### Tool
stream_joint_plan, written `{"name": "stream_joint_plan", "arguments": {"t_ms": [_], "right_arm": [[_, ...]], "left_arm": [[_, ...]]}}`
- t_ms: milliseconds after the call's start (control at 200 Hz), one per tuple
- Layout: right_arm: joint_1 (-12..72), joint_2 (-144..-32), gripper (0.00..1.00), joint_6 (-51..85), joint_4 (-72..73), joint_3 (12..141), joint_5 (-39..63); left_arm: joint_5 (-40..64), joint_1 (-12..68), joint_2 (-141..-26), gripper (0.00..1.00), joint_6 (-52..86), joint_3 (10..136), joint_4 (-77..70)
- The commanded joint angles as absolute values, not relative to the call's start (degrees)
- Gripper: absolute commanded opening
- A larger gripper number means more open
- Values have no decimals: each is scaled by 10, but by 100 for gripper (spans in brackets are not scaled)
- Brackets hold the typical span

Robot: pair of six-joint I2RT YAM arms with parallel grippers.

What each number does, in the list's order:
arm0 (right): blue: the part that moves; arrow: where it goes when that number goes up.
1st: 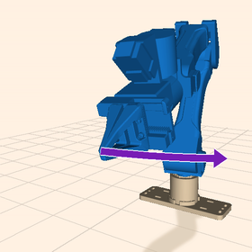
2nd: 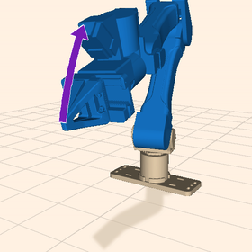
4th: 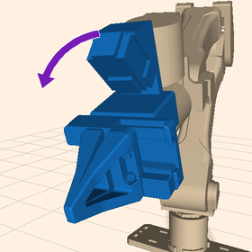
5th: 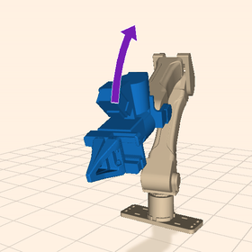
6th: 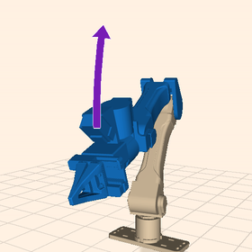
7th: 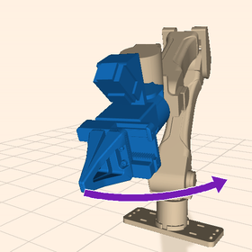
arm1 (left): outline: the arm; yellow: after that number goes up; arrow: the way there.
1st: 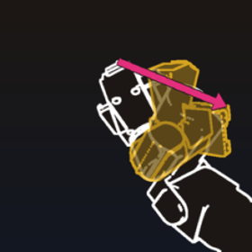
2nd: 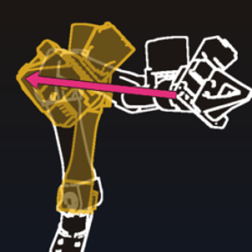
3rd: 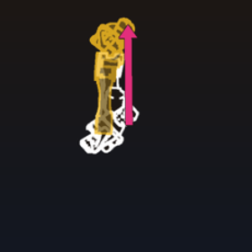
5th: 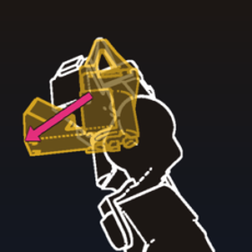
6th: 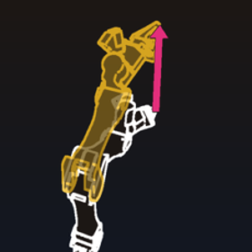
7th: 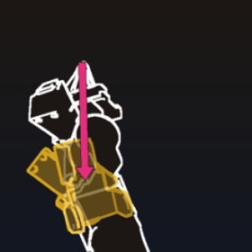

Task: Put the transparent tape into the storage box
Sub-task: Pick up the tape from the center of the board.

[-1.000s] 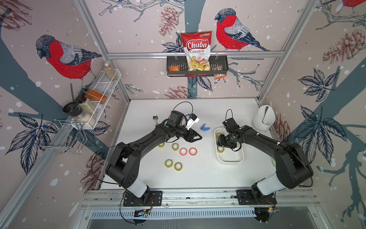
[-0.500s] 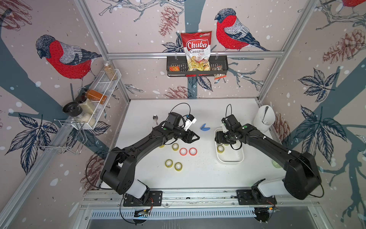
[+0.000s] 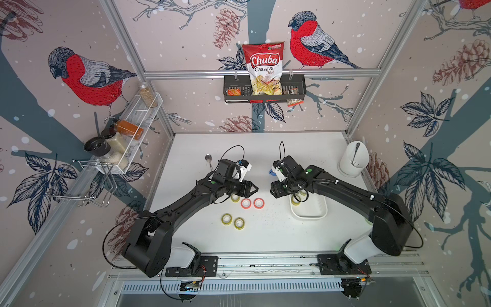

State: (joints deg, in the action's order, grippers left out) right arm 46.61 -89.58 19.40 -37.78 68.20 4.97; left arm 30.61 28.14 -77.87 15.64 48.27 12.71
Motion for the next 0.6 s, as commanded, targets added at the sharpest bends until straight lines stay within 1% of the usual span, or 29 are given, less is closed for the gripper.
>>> {"name": "stream_joint_plan", "arguments": {"t_ms": [0, 230, 480, 595], "right_arm": [[488, -908, 63, 187, -366, 693, 64], [526, -938, 61, 202, -346, 704, 79], [527, -939, 59, 207, -341, 702, 76], [523, -931, 59, 210, -330, 690, 79]], "left_arm": [[281, 266, -759, 54, 191, 466, 127], [221, 237, -731, 52, 224, 446, 168], [130, 235, -757, 41, 247, 459, 221], [75, 235, -764, 41, 256, 465, 249]]}}
